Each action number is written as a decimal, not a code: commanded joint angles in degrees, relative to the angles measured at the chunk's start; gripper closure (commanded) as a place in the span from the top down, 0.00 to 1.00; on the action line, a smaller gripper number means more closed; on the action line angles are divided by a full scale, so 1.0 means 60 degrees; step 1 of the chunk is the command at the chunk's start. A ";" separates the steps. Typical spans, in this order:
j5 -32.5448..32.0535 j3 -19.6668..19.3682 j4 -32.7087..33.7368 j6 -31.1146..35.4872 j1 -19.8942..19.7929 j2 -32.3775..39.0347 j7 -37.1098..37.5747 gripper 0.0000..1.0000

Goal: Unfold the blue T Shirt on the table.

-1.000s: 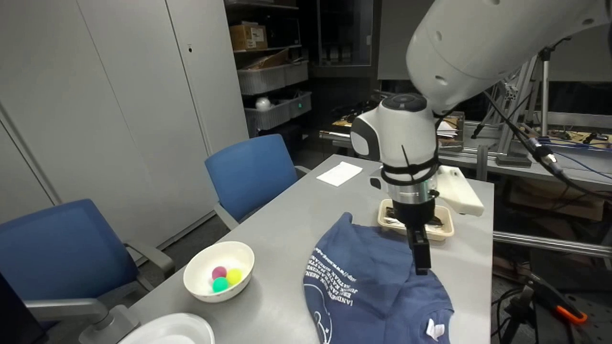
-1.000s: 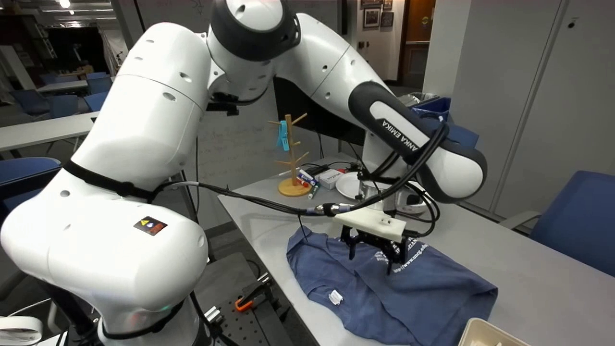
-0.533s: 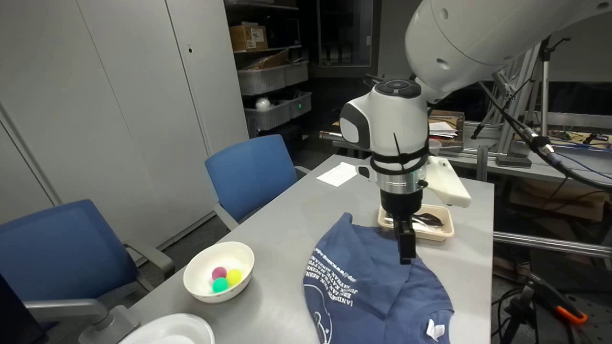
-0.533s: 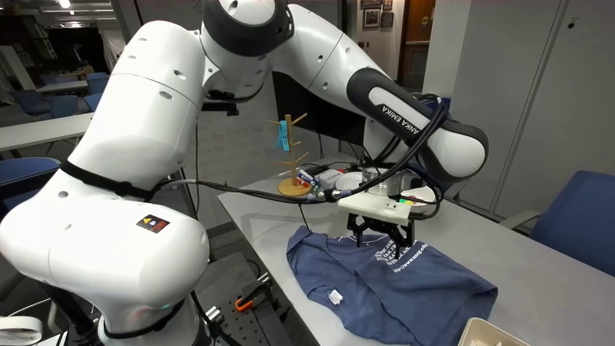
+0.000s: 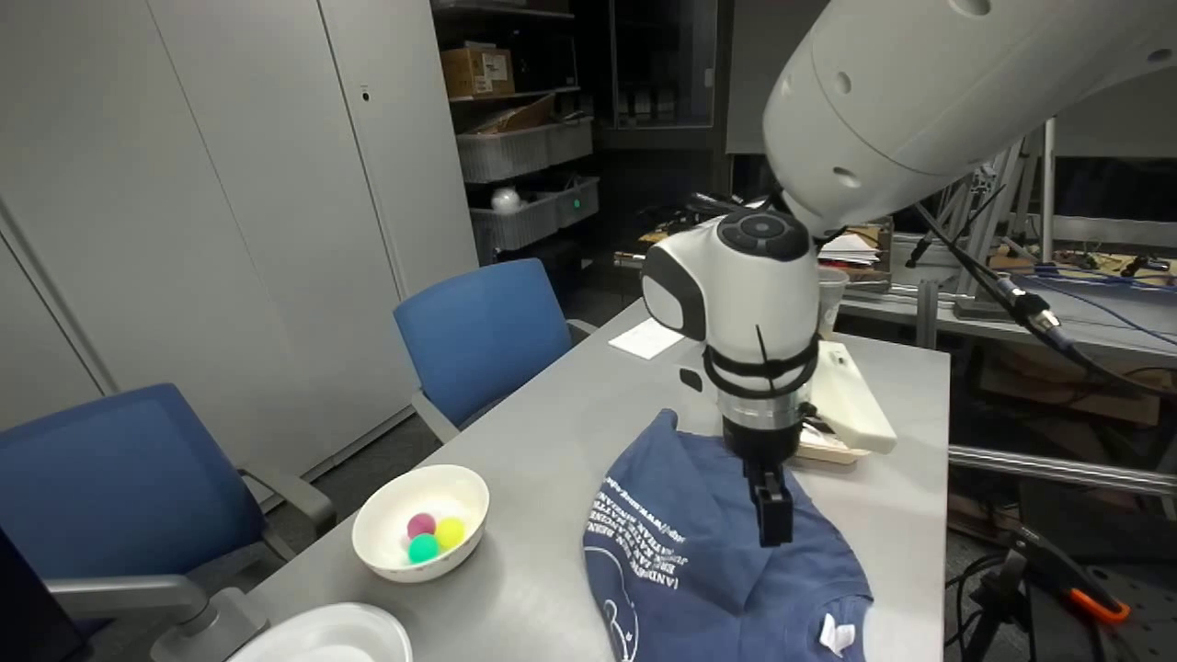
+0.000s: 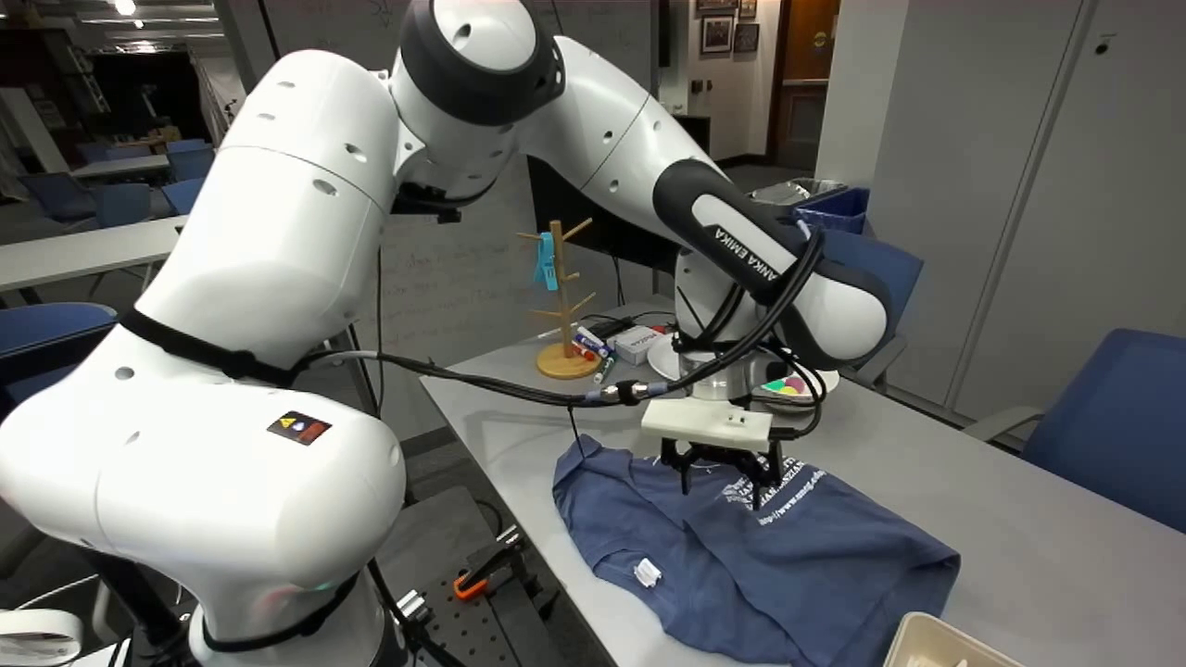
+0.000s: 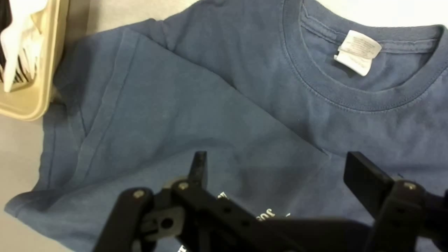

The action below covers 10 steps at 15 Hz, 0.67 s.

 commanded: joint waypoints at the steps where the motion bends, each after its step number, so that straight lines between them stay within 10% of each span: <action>1: -0.0111 0.0286 -0.0168 -0.0790 0.0480 0.0264 -0.0012 1.00; 10: 0.0033 0.0348 -0.0650 -0.2669 0.1228 0.1123 -0.0398 0.94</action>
